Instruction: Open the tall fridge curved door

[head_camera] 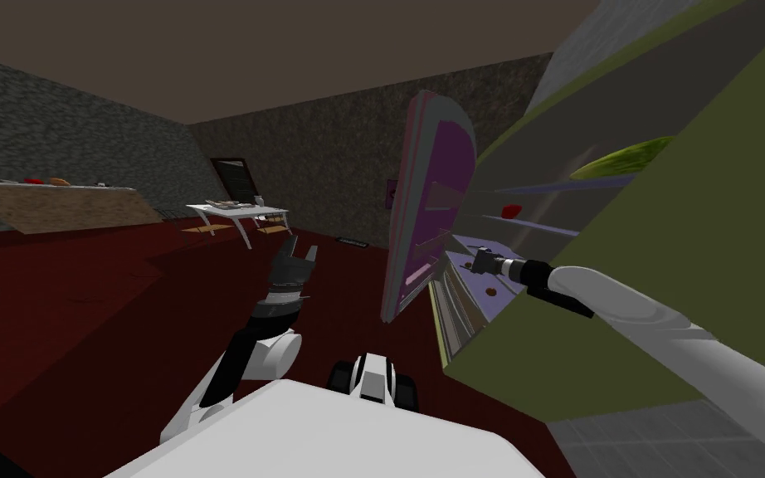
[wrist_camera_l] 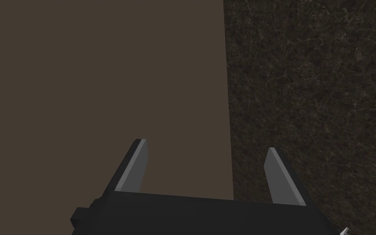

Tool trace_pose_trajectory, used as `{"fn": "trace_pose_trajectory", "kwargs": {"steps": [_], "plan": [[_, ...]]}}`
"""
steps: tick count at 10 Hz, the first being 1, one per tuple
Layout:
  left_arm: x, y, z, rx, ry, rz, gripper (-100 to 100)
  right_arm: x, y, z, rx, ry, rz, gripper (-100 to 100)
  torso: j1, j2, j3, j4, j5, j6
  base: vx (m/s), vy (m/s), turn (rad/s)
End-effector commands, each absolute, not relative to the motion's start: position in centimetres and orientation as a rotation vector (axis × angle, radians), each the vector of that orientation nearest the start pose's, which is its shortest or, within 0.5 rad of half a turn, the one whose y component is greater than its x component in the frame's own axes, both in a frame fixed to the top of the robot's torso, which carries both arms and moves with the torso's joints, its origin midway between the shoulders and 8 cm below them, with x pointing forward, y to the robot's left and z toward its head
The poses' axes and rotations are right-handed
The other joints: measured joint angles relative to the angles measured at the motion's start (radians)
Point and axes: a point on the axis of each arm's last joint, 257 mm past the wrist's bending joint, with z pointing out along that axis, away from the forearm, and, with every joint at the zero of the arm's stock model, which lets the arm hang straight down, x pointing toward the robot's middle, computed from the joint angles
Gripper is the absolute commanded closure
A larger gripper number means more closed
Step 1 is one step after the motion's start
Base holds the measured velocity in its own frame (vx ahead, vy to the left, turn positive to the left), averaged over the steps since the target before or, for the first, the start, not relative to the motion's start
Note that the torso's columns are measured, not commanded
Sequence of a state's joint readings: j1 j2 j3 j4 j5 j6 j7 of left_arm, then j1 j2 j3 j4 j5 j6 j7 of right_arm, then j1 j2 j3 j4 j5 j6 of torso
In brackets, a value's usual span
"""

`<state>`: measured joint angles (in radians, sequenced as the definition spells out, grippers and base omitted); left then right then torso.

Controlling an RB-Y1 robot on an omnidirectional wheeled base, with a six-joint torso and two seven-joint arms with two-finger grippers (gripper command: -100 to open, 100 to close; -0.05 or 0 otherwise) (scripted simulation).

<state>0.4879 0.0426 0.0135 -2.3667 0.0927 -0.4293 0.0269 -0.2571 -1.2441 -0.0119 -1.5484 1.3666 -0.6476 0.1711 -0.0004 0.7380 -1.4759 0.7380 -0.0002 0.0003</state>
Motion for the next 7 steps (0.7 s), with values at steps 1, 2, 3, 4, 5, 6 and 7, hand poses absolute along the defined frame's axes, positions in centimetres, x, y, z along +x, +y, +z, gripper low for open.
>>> {"fn": "trace_pose_trajectory", "kwargs": {"steps": [1, 2, 3, 4, 5, 6, 7], "plan": [[33.7, 28.5, 5.4, -0.669, 0.567, -1.39, 0, 55.5, -43.0, -0.4, -1.436, 1.347, -0.698, -100, 0.001, 0.0, 0.0, 0.0, 0.0, 0.0, -0.045, 0.036, 0.078], [33.7, 28.5, 5.4, -0.669, 0.568, -1.39, 0, 55.8, -45.4, 1.4, -1.466, 1.346, -0.794, -100, 0.0, 0.0, 0.0, 0.0, 0.0, 0.0, -0.046, 0.055, 0.169], [33.7, 28.5, 5.4, -0.669, 0.567, -1.39, 0, 55.7, -45.8, 1.5, -1.478, 1.346, -0.814, -100, 0.001, -0.001, -0.001, 0.0, 0.0, -0.001, -0.047, 0.048, 0.08], [33.7, 28.5, 5.4, -0.669, 0.568, -1.39, 0, 55.9, -48.0, 3.3, -1.501, 1.345, -0.903, -100, 0.0, 0.0, 0.0, 0.0, 0.0, 0.0, -0.071, 0.046, 0.132], [33.7, 28.5, 5.4, -0.669, 0.567, -1.39, 0, 55.8, -48.4, 3.5, -1.514, 1.345, -0.927, -100, 0.0, 0.001, 0.0, 0.0, 0.0, -0.001, -0.058, 0.029, 0.069], [33.7, 28.5, 5.4, -0.669, 0.568, -1.39, 0, 55.8, -50.6, 5.3, -1.539, 1.344, -1.021, -100, -0.001, 0.001, 0.0, 0.0, 0.0, 0.0, -0.06, 0.047, 0.13], [33.7, 28.5, 5.4, -0.669, 0.568, -1.39, 0, 55.7, -50.9, 5.7, -1.546, 1.343, -1.036, -100, 0.001, 0.0, 0.0, 0.0, 0.0, -0.001, -0.045, 0.038, 0.06]]}}
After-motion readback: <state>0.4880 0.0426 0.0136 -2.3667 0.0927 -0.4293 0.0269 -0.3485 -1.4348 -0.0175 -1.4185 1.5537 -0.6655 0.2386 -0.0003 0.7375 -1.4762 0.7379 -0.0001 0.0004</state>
